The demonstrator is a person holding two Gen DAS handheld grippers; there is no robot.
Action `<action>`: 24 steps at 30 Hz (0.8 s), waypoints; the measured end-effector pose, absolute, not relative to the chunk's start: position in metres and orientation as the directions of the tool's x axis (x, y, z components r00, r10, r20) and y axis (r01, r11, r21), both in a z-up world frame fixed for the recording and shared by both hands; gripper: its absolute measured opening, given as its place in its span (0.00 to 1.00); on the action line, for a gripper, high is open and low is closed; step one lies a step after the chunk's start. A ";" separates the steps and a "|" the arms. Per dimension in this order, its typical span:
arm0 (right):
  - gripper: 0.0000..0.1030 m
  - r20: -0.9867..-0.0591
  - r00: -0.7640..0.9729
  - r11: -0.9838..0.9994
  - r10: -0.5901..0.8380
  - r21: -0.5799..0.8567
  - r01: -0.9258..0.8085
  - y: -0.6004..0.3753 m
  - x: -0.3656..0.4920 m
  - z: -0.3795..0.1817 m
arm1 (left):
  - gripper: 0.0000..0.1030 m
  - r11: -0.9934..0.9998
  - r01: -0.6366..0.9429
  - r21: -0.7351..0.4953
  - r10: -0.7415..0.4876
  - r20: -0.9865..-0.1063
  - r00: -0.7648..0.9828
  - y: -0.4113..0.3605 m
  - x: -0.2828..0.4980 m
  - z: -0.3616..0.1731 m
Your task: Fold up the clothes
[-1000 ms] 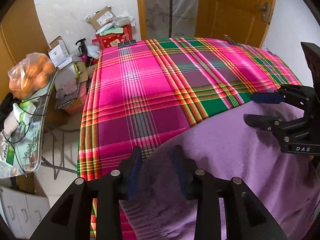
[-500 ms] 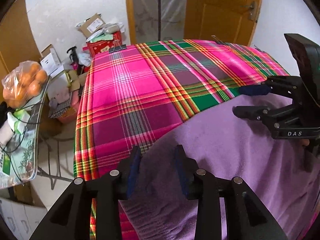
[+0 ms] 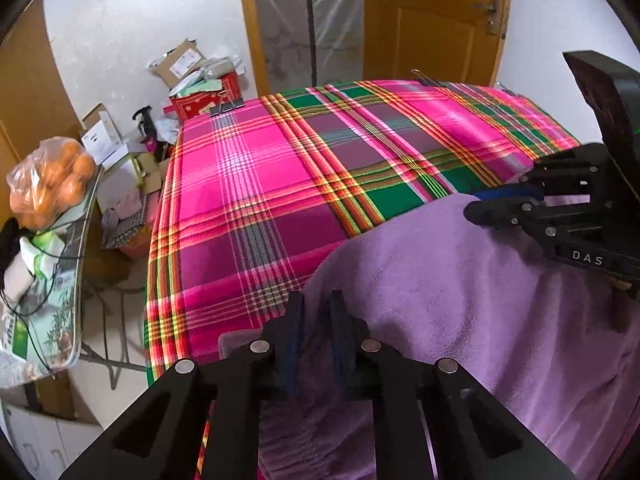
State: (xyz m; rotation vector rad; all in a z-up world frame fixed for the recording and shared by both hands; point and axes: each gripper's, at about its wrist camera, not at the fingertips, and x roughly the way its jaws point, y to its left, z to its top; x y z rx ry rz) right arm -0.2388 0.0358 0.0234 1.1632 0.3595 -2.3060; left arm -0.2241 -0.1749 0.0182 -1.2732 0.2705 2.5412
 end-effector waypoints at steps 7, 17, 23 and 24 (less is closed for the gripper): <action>0.05 -0.767 -0.535 -0.834 -0.353 -0.001 0.552 0.038 -0.216 0.046 | 0.04 -0.955 -0.289 0.069 0.125 -0.788 -0.603 -0.178 -0.213 0.026; 0.05 -0.710 -0.610 -0.840 -0.352 -0.047 0.540 0.038 -0.171 0.079 | 0.04 -0.963 -0.258 0.084 0.116 -0.733 -0.670 -0.178 -0.182 0.055; 0.05 -0.667 -0.656 -0.836 -0.354 -0.088 0.541 0.034 -0.133 0.096 | 0.04 -0.967 -0.233 0.100 0.102 -0.689 -0.717 -0.178 -0.153 0.073; 0.05 -0.659 -0.663 -0.836 -0.355 -0.094 0.541 0.033 -0.126 0.099 | 0.04 -0.968 -0.231 0.098 0.102 -0.686 -0.720 -0.178 -0.149 0.075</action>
